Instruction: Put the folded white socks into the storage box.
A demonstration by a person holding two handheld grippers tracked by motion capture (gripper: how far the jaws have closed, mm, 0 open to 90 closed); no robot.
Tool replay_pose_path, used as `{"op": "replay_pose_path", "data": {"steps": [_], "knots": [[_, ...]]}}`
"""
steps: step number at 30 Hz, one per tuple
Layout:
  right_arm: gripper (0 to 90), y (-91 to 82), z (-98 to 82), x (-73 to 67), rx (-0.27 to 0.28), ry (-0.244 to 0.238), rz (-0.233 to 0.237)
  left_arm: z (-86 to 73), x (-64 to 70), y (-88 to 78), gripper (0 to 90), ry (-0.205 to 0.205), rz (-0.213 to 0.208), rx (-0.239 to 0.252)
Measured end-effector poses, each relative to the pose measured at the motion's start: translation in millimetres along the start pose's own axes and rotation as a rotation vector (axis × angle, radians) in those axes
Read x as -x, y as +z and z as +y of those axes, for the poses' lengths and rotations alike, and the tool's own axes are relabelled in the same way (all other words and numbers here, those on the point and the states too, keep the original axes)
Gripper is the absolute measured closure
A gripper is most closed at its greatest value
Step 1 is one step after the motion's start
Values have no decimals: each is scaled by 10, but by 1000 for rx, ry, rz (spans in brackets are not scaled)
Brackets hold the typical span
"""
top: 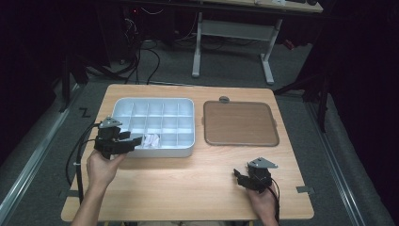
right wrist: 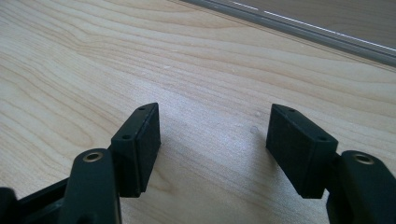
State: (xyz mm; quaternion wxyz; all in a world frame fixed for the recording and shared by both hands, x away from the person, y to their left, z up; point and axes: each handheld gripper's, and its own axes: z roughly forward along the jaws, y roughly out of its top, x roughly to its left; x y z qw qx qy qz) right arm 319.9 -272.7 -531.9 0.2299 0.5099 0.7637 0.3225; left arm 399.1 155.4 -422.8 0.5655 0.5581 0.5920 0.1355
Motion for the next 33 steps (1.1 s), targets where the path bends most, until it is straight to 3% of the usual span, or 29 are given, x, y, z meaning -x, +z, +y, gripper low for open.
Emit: {"op": "replay_pose_path", "data": {"steps": [33], "knots": [[357, 0, 0, 0, 0, 0, 0, -51, -135, -386, 437, -42, -20, 50]]}}
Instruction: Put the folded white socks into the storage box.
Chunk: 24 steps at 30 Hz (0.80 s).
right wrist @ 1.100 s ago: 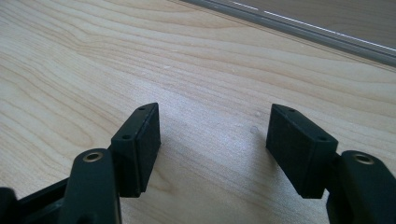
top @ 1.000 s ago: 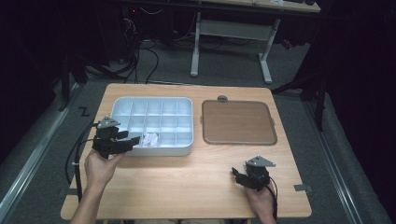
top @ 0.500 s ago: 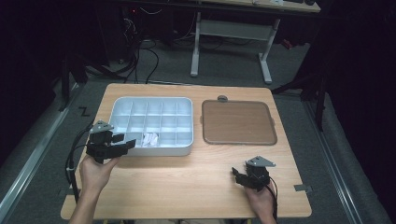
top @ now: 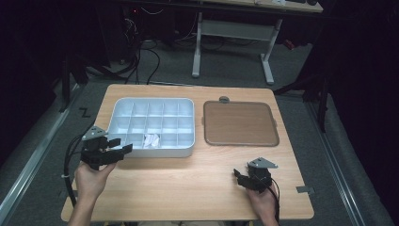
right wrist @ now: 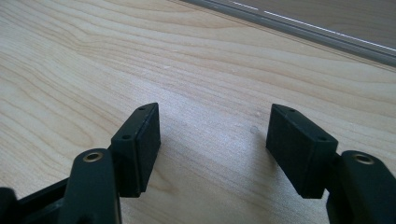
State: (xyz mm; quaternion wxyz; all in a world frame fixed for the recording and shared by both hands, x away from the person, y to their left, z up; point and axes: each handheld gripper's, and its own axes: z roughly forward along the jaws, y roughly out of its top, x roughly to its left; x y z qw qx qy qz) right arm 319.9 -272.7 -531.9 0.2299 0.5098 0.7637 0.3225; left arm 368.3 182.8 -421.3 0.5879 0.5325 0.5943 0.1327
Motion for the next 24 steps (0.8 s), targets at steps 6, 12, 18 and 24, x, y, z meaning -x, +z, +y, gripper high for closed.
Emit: {"op": "replay_pose_path", "data": {"steps": [6, 12, 18, 24], "knots": [[357, 0, 0, 0, 0, 0, 0, -2, -20, -55, 437, -8, -2, 10], [357, 0, 0, 0, 0, 0, 0, -42, -39, -85, 435, -15, -3, 9], [357, 0, 0, 0, 0, 0, 0, -106, -68, -136, 431, -17, 2, 0], [357, 0, 0, 0, 0, 0, 0, -158, -128, -198, 429, -32, 9, 10]]}}
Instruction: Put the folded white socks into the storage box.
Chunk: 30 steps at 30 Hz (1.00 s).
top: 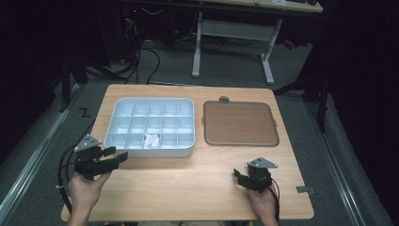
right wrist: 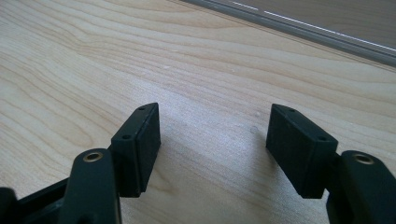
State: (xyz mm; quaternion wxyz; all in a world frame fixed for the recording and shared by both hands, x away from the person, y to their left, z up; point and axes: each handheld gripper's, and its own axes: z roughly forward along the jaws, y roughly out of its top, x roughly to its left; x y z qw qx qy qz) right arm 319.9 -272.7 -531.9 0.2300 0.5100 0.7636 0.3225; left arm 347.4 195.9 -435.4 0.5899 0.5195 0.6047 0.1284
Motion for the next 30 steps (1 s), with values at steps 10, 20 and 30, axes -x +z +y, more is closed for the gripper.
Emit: {"op": "replay_pose_path", "data": {"steps": [10, 20, 30], "knots": [[357, 0, 0, 0, 0, 0, 0, -108, -44, -28, 413, -16, -8, -12], [357, 0, 0, 0, 0, 0, 0, -221, -52, -10, 410, -30, -15, -26], [357, 0, 0, 0, 0, 0, 0, -356, -47, 46, 404, -49, -22, -46]]}}
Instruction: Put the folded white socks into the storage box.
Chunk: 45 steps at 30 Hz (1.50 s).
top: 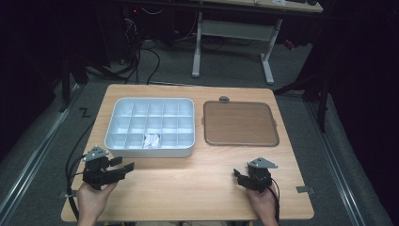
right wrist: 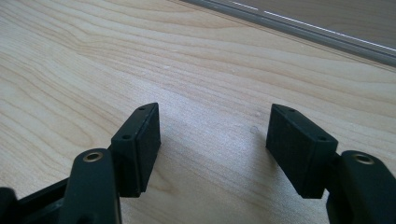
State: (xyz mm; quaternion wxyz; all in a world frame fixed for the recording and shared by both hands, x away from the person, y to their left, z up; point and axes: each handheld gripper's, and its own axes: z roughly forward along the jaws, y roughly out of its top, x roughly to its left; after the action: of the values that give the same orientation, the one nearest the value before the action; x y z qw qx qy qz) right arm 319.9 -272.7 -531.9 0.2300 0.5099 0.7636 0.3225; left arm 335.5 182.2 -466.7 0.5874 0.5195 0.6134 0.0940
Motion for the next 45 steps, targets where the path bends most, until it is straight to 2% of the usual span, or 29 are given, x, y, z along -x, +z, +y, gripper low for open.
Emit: {"op": "replay_pose_path", "data": {"steps": [24, 34, 41, 45], "knots": [[357, 0, 0, 0, 0, 0, 0, -237, 5, 154, 374, -11, -24, -42], [357, 0, 0, 0, 0, 0, 0, -334, -24, 249, 363, -35, -26, -61], [357, 0, 0, 0, 0, 0, 0, -403, -48, 308, 348, -2, -7, -65], [357, 0, 0, 0, 0, 0, 0, -432, -61, 344, 345, 0, -2, -69]]}}
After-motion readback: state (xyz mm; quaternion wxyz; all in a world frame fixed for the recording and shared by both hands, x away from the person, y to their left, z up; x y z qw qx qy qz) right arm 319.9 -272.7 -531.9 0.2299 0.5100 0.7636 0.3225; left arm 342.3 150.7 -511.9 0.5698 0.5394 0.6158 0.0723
